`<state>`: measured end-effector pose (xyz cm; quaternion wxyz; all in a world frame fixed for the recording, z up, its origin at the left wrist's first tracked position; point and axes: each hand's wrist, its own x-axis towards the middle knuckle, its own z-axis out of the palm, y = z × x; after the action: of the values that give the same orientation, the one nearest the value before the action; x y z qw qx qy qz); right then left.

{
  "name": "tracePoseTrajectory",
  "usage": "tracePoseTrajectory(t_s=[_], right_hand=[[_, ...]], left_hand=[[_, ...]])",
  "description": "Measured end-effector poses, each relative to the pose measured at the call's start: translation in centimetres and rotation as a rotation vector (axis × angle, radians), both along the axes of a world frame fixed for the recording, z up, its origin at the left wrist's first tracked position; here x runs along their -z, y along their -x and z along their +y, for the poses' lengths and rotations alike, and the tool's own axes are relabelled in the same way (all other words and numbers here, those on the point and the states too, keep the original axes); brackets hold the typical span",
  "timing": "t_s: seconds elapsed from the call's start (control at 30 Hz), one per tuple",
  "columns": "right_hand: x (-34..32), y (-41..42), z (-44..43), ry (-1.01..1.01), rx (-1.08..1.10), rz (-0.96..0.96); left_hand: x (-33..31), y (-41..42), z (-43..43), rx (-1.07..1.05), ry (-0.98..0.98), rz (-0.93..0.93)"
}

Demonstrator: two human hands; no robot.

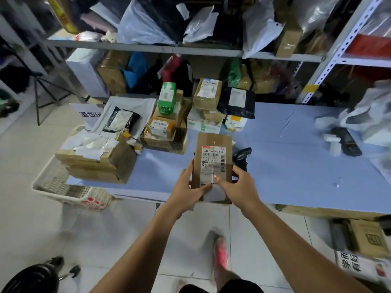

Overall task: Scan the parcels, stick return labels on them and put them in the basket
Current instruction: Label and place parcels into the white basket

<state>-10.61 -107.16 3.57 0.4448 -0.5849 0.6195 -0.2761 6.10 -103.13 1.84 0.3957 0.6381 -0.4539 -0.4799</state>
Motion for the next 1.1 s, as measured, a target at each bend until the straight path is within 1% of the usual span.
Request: tracePoseTrajectory(t_s=[0.1,0.23,0.37,0.63,0.73,0.8,0.83,0.9,0.93,0.97,1.0,1.07,1.1], right_hand=[[2.3,0.5,-4.1,-0.022,0.004,0.015],[5.3,0.8,-8.7,-0.075,-0.02,0.026],[7.5,0.6,-11.8,-0.143,-0.058,0.027],[11.2,0.2,-13.5,-0.269,-0.097,0.063],[11.6,0.4,-13.4,-0.284,-0.148,0.082],[11.3,0.8,-13.5,-0.26,-0.117,0.085],[11.1,1.0,-13.5,-0.21,-0.039,0.107],[10.8,1.5,-13.4,-0.087,0.207,0.206],[10.8,1.7,-13.5,-0.051,0.304,0.272],[11.0,2.0,-13.7,-0.055,0.357,0.348],[11.2,2.2,-13.9,-0.114,0.364,0.432],[11.7,2.5,-14.4,-0.292,0.286,0.576],[11.8,2.6,-14.6,-0.346,0.246,0.627]], left_hand=[[1.7,0.8,-3.8,-0.005,-0.028,-0.008],[3.7,1.3,-8.0,0.003,-0.061,0.098],[5.6,1.5,-10.9,-0.021,-0.099,0.13],[10.2,1.5,-12.1,-0.089,-0.18,0.07],[11.1,1.5,-12.0,-0.11,-0.178,0.035],[11.2,1.5,-12.0,-0.106,-0.173,0.017],[11.2,1.5,-12.0,-0.106,-0.172,0.011],[11.3,1.5,-12.0,-0.114,-0.18,0.02],[11.4,1.5,-12.0,-0.115,-0.185,0.021],[11.4,1.4,-12.0,-0.111,-0.193,0.018],[11.3,1.3,-12.0,-0.106,-0.205,0.016],[11.3,1.1,-12.0,-0.092,-0.226,-0.003],[11.3,0.9,-12.0,-0.081,-0.232,-0.028]])
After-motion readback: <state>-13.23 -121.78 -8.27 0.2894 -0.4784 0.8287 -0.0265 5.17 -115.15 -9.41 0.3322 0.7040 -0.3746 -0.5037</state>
